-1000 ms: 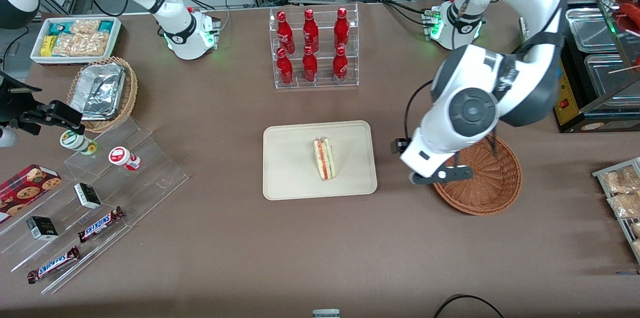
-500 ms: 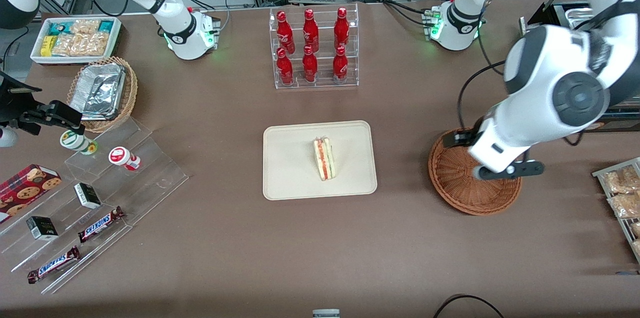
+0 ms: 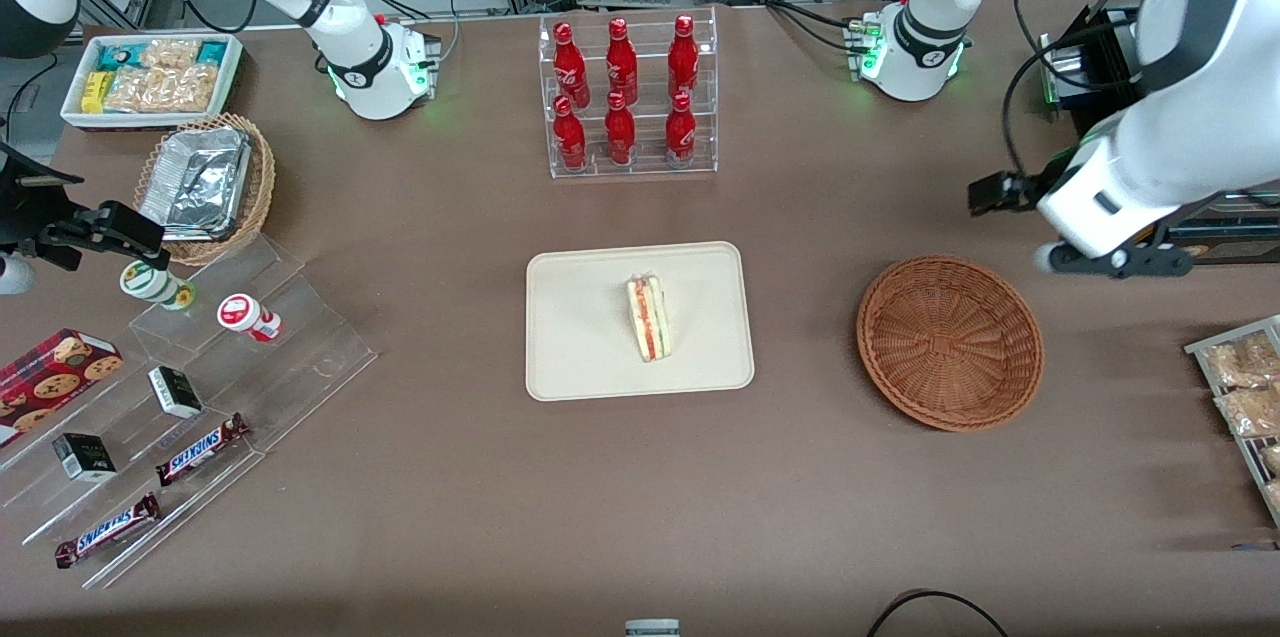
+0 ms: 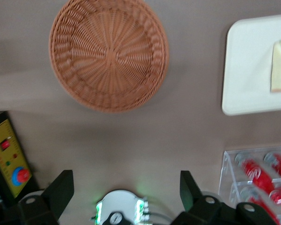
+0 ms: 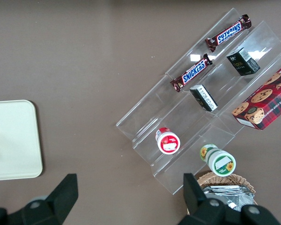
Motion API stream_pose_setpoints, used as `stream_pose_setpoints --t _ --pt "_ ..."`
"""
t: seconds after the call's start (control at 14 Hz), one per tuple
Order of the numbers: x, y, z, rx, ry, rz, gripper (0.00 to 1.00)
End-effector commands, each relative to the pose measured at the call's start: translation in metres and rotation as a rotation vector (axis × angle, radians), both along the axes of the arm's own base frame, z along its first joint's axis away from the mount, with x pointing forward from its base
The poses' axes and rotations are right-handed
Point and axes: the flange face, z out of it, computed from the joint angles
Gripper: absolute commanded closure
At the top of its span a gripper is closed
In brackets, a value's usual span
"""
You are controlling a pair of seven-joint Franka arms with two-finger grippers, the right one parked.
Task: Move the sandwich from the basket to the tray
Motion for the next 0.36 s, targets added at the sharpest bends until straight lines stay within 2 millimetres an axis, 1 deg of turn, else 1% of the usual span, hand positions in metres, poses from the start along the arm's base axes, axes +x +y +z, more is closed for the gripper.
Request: stream_pose_setpoints --t 0.0,0.14,0.21,0.29 --pt "-0.027 0.028 0.025 0.006 0.009 -0.01 0.0" --pt "-0.04 0.045 0.041 0.01 0.018 0.017 0.0" --pt "-0.045 0.048 0.048 0.013 0.016 0.023 0.0" --pt "-0.05 0.053 0.05 0.017 0.024 0.032 0.0"
